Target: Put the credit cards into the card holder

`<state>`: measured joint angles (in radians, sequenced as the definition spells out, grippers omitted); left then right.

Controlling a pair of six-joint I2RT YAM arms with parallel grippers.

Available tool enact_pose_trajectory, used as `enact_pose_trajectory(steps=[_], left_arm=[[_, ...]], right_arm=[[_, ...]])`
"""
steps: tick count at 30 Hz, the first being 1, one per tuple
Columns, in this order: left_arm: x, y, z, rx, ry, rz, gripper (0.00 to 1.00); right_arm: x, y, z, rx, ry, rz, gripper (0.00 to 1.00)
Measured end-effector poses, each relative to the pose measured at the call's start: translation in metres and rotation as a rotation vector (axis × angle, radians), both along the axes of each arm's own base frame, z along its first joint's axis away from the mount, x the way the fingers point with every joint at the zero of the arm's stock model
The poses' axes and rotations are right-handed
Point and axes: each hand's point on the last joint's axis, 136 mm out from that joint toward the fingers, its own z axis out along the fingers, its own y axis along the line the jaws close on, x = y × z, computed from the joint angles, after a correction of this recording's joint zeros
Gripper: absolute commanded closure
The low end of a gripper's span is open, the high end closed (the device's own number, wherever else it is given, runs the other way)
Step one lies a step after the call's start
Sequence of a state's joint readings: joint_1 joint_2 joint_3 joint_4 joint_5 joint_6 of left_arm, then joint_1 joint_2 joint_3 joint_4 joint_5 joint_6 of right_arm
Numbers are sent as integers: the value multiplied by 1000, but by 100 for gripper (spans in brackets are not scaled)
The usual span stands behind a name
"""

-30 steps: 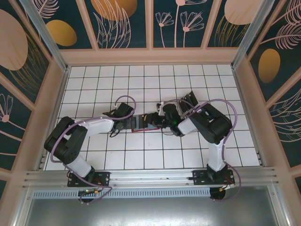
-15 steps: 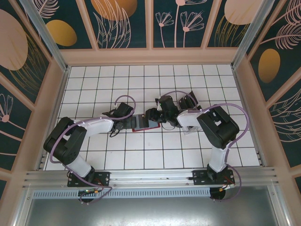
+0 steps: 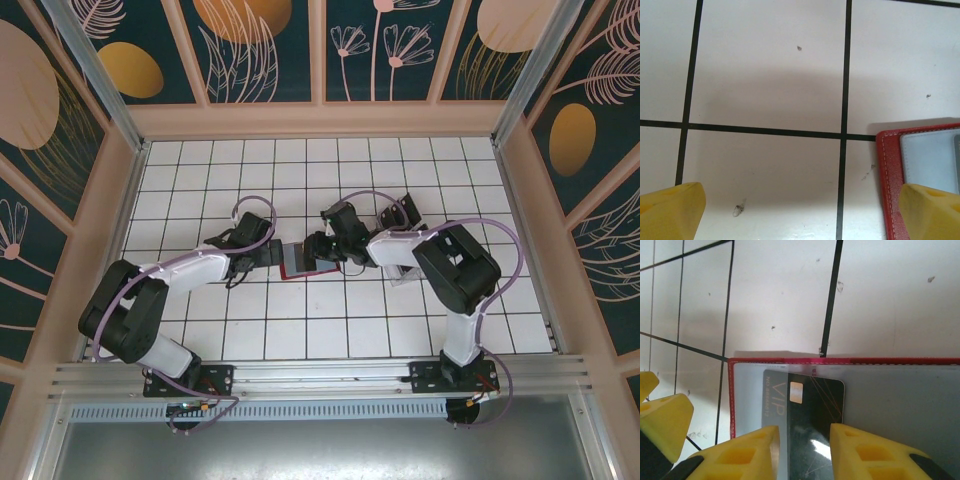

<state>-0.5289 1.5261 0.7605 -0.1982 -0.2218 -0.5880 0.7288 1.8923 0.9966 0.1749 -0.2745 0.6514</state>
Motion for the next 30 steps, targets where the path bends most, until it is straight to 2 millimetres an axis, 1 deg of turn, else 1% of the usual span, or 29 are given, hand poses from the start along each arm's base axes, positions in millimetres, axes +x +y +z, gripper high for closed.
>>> enact_pose_trajectory(steps=[3,8,15,18,22,24,30], left_arm=[[-2,1,-2,2,5,0,1],[-3,3,-5,1,9,3,1],[-6,5,-7,3,12,5,1],[-7,6,-8,3,15,5,1],[-8,7,-8,3,14,5,1],[-8,7,-8,3,13,4,1],[-7,7,-8,2,10,5,1]], right_arm=[[0,2,-2,-11,3,1,70],[-1,8,2,-11,-4,11,70],[-5,27,6,-8,-9,46,71],[-6,31,9,-8,-17,56,71],[-6,26,4,-41,-19,46,69],[-4,21,4,-56,-24,33,67],[4,5,7,-83,-35,-10,66]])
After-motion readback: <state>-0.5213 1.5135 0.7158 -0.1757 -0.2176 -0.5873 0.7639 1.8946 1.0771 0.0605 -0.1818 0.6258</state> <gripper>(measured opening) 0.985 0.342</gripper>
